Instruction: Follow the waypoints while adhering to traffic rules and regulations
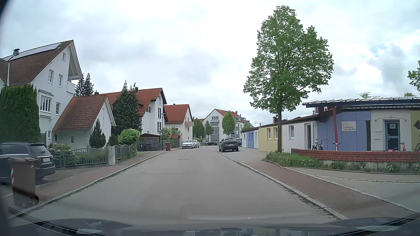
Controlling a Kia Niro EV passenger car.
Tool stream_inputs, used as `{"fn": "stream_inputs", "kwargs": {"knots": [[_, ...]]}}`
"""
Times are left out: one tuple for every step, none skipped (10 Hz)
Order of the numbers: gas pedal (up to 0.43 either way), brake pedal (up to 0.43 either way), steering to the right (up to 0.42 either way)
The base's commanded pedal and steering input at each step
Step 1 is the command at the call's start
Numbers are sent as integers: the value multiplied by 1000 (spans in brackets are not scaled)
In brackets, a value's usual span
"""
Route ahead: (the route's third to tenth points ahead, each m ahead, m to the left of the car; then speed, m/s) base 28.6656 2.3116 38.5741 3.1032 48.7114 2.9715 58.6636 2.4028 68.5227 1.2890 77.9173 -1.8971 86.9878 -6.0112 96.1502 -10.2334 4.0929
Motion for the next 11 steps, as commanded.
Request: {"fn": "stream_inputs", "kwargs": {"knots": [[209, 6, -52], [209, 12, -53], [209, 6, -53], [209, 6, -53], [209, 6, -53], [209, 6, -56], [220, 6, -55], [228, 6, -51], [228, 12, -41], [228, 12, -28], [228, 6, -16]]}}
